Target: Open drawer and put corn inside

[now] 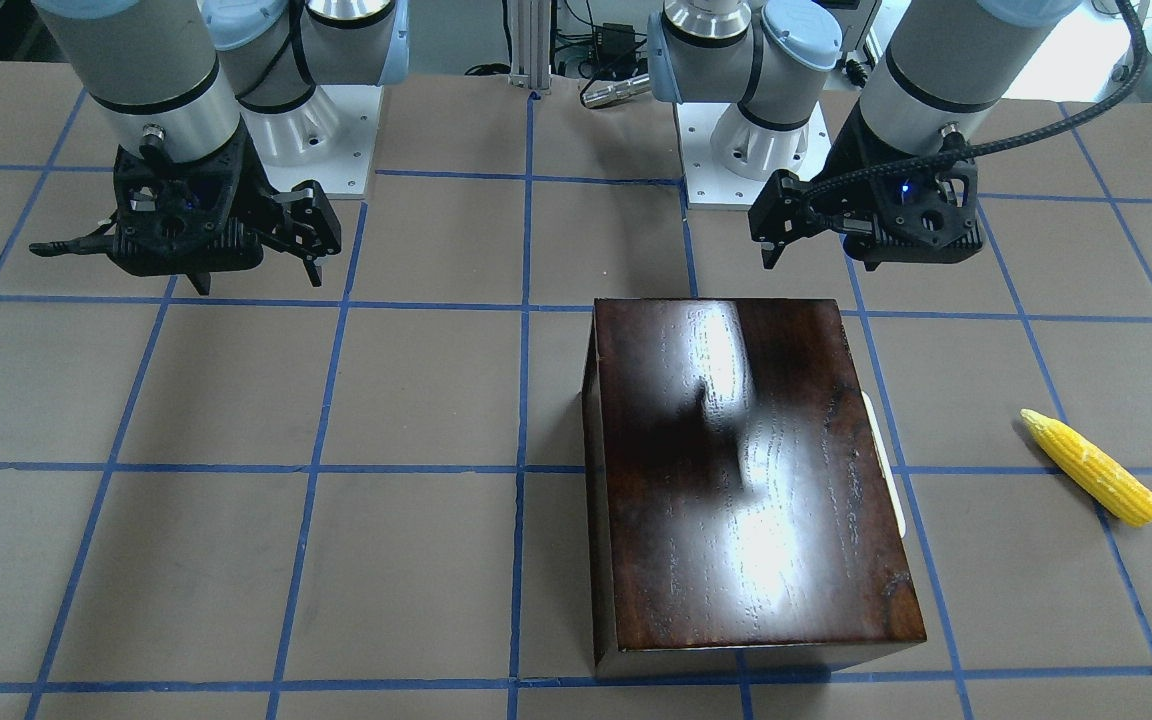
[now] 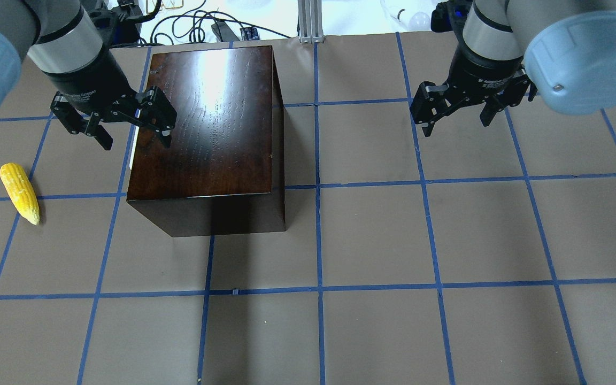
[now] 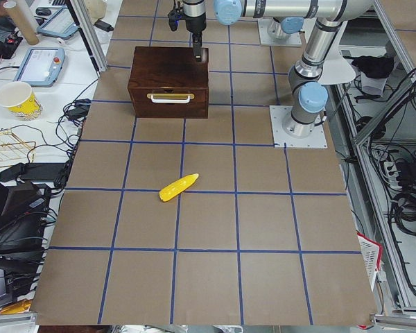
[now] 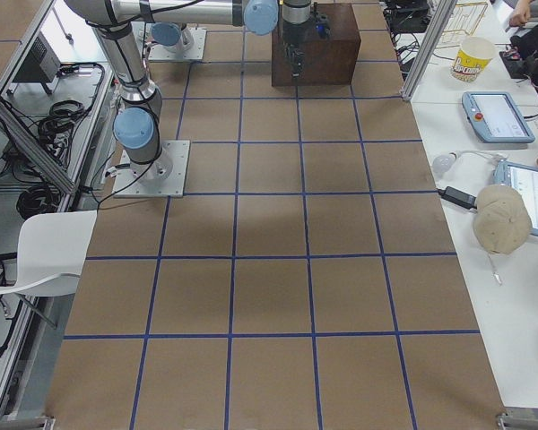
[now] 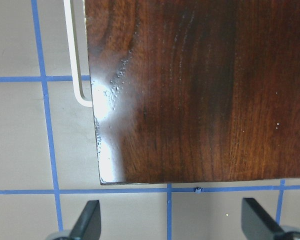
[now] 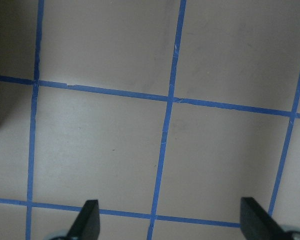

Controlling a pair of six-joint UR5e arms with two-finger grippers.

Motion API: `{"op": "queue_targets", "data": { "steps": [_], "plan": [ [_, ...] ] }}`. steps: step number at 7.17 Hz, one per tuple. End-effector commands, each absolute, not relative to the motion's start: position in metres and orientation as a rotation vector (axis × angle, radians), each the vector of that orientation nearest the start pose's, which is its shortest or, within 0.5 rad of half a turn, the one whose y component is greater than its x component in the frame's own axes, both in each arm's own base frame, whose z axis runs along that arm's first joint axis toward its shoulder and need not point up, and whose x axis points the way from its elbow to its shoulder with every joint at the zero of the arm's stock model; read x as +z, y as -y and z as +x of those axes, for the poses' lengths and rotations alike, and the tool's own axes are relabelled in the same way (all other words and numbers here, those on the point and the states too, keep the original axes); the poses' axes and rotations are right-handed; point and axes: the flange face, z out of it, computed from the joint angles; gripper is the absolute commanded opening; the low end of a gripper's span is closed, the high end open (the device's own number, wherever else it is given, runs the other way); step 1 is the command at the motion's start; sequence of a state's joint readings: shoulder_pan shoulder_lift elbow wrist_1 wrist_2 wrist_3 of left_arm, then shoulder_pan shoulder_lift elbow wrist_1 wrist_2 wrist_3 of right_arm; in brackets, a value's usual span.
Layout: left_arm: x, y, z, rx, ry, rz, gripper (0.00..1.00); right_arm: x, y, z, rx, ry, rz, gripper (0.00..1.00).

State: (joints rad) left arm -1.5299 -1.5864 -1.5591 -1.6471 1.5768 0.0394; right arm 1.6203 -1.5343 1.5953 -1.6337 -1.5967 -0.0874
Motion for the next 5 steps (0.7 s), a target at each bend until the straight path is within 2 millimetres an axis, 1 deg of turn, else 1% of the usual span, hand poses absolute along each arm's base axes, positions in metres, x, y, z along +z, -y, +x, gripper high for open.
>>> {"op": "queue_targets", "data": {
  "steps": [1,3,5],
  "plan": [
    [0.489,0.489,-0.112,0.094,-3.135,-0.004,1.00,0.465,0.499,0.156,-0.004,-3.160,-0.218,1.00],
    [0.499,0.490,-0.108,0.060,-3.146,-0.019,1.00,0.465,0.499,0.156,-0.004,-3.160,-0.218,1.00],
    [0.499,0.492,-0.103,0.060,-3.143,-0.034,1.00,0.464,0.500,0.156,-0.002,-3.160,-0.218,1.00]
  ]
}}
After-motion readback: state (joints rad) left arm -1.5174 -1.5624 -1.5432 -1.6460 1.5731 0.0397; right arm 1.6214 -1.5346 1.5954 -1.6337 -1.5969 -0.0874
